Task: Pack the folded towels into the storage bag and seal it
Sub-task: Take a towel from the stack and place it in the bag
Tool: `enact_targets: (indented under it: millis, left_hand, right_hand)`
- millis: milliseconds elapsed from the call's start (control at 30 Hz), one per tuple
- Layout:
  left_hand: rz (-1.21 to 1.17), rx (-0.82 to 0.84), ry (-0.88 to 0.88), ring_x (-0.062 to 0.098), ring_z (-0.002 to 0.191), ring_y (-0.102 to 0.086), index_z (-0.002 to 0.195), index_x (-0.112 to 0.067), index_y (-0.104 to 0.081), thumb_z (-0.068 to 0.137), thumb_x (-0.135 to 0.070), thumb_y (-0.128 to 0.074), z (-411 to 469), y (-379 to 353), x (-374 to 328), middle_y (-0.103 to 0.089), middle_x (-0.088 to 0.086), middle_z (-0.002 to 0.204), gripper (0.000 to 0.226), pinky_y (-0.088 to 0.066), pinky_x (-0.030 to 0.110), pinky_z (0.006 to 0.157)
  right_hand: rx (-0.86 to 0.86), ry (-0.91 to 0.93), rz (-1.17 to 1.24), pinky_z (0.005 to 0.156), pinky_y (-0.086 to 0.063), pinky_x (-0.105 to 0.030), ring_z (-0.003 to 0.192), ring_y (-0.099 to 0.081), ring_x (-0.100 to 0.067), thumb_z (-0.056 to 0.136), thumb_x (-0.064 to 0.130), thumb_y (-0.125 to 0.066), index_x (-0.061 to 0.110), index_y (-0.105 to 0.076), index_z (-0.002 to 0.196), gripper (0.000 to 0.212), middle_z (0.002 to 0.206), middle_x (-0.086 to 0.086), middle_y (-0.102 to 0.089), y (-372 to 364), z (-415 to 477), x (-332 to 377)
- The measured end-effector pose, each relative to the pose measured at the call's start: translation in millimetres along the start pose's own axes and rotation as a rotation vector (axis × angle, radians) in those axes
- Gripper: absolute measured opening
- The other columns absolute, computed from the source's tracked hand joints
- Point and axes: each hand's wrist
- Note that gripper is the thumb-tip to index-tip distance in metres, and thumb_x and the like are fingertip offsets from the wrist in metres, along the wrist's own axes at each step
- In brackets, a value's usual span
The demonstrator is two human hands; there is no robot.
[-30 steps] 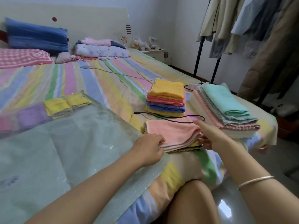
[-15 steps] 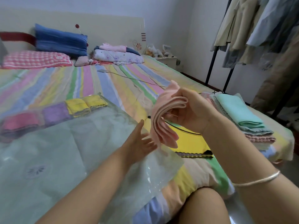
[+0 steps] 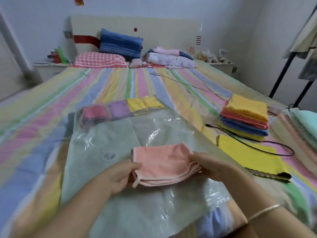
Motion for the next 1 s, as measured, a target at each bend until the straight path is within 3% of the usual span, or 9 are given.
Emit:
enact_targets:
  millis: [167, 267, 433, 567, 667, 767, 833, 933, 1000]
  left_hand:
    - [0.037, -0.029, -0.056, 0.021, 0.075, -0.066, 0.123, -0.007, -0.055, 0.098, -0.002, -0.043, -1, 0, 14, -0.070, 0.012, 0.096, 0.028, -0.051, 0.023, 0.047]
    - [-0.063, -0.018, -0.090, 0.022, 0.076, -0.066, 0.122, -0.003, -0.058, 0.099, -0.007, -0.044, -4, -6, 13, -0.071, 0.013, 0.094, 0.026, -0.052, 0.022, 0.048]
    - [-0.055, 0.059, -0.074, 0.018, 0.067, -0.064, 0.105, -0.009, -0.071, 0.090, -0.057, -0.051, -11, -13, 8, -0.069, 0.009, 0.082, 0.054, -0.050, 0.028, 0.062]
    - [-0.093, 0.026, -0.038, 0.018, 0.063, -0.067, 0.087, -0.012, -0.073, 0.087, -0.059, -0.055, -10, -10, 11, -0.071, 0.008, 0.072, 0.051, -0.052, 0.027, 0.058]
    - [-0.161, -0.037, -0.062, 0.023, 0.078, -0.069, 0.113, -0.009, -0.067, 0.096, -0.028, -0.057, -7, -6, 18, -0.074, 0.011, 0.089, 0.028, -0.055, 0.032, 0.070]
    - [-0.134, -0.062, -0.120, 0.026, 0.085, -0.068, 0.120, -0.013, -0.063, 0.096, -0.008, -0.050, -8, -6, 24, -0.071, 0.016, 0.102, 0.027, -0.056, 0.033, 0.070]
    - [-0.109, -0.077, -0.182, 0.023, 0.083, -0.068, 0.121, -0.015, -0.059, 0.094, -0.002, -0.047, -11, -8, 21, -0.071, 0.014, 0.104, 0.032, -0.056, 0.029, 0.066]
    - [0.002, -0.082, -0.292, 0.018, 0.062, -0.064, 0.116, -0.025, -0.057, 0.094, -0.006, -0.050, -21, -13, 14, -0.071, 0.006, 0.089, 0.030, -0.046, 0.028, 0.048]
    - [0.186, -0.093, -0.417, 0.014, 0.062, -0.066, 0.110, -0.035, -0.057, 0.094, -0.015, -0.052, -30, -19, 11, -0.070, 0.000, 0.086, 0.026, -0.052, 0.031, 0.052]
  right_hand:
    - [-0.078, 0.094, -0.320, 0.068, -0.055, -0.031, 0.072, -0.062, -0.015, 0.079, 0.024, -0.052, 0.030, -0.063, 0.103, 0.027, 0.084, 0.002, -0.067, -23, 2, 12]
    - [-0.169, 0.233, -0.415, 0.072, -0.055, -0.034, 0.076, -0.064, -0.019, 0.073, 0.022, -0.054, 0.029, -0.064, 0.110, 0.039, 0.088, -0.001, -0.070, -39, -4, 26]
    - [-0.168, 0.428, -0.744, 0.091, -0.047, -0.033, 0.108, -0.060, -0.025, 0.086, 0.027, -0.052, 0.032, -0.044, 0.139, 0.055, 0.122, -0.004, -0.063, -89, -11, 37]
    - [-0.156, 0.495, -1.063, 0.076, -0.043, -0.032, 0.102, -0.058, -0.028, 0.089, 0.039, -0.045, 0.031, -0.045, 0.133, 0.045, 0.115, -0.002, -0.063, -119, -12, 25]
    - [-0.036, 0.444, -0.957, 0.079, -0.047, -0.033, 0.094, -0.059, -0.023, 0.088, 0.045, -0.046, 0.033, -0.058, 0.116, 0.033, 0.100, 0.003, -0.066, -120, -20, 24]
    - [0.056, 0.362, -0.685, 0.090, -0.049, -0.030, 0.095, -0.062, -0.015, 0.090, 0.037, -0.052, 0.032, -0.067, 0.111, 0.026, 0.100, 0.006, -0.068, -105, -23, 25]
    - [-0.083, 0.367, -0.469, 0.088, -0.052, -0.032, 0.091, -0.063, -0.012, 0.089, 0.029, -0.055, 0.029, -0.068, 0.106, 0.021, 0.098, 0.007, -0.067, -92, -20, 20]
    - [-0.340, 0.372, -0.245, 0.085, -0.054, -0.040, 0.088, -0.064, -0.014, 0.088, 0.028, -0.059, 0.025, -0.049, 0.116, 0.030, 0.103, 0.007, -0.061, -77, -17, 5]
    - [-0.395, 0.392, -0.179, 0.086, -0.054, -0.046, 0.089, -0.065, -0.016, 0.089, 0.032, -0.060, 0.025, -0.039, 0.114, 0.033, 0.105, 0.007, -0.056, -75, -20, -5]
Point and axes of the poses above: each hand's wrist, its own z-axis towards the middle knuckle, its own y-axis out of the back of the hand, x = y × z
